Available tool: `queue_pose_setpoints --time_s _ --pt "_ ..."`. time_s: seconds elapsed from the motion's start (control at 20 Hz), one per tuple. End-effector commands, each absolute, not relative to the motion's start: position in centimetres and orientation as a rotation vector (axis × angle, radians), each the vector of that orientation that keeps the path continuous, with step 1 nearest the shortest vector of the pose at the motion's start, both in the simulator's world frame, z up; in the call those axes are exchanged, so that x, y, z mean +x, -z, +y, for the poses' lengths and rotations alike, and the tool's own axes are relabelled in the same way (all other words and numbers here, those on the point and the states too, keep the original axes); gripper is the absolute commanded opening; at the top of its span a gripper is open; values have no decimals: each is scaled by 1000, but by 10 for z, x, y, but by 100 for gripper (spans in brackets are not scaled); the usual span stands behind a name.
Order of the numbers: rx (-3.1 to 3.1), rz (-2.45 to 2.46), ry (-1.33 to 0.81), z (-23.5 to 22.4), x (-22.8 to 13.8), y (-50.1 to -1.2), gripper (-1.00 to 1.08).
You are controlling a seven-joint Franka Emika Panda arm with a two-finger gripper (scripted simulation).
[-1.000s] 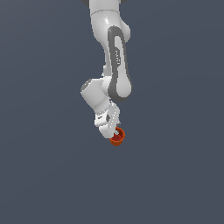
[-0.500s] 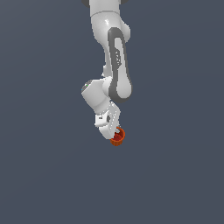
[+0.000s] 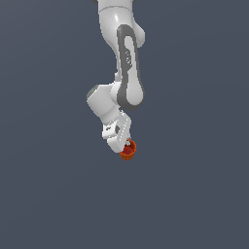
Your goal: Pick up the object and move it to a goal position.
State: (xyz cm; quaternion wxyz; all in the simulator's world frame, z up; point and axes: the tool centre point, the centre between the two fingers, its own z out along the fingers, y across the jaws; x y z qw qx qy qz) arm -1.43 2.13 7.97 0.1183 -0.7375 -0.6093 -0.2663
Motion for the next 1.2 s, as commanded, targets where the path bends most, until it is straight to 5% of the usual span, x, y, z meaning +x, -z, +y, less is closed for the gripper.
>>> queue_pose_setpoints --time_s 0.0,0.65,1.15 --pt "-2159 -1782 782 10 -15 -94 -100" --pt "-2161 -1783 779 -74 -28 -193 -100" --pt "-2158 -1787 780 -86 -27 -208 -100"
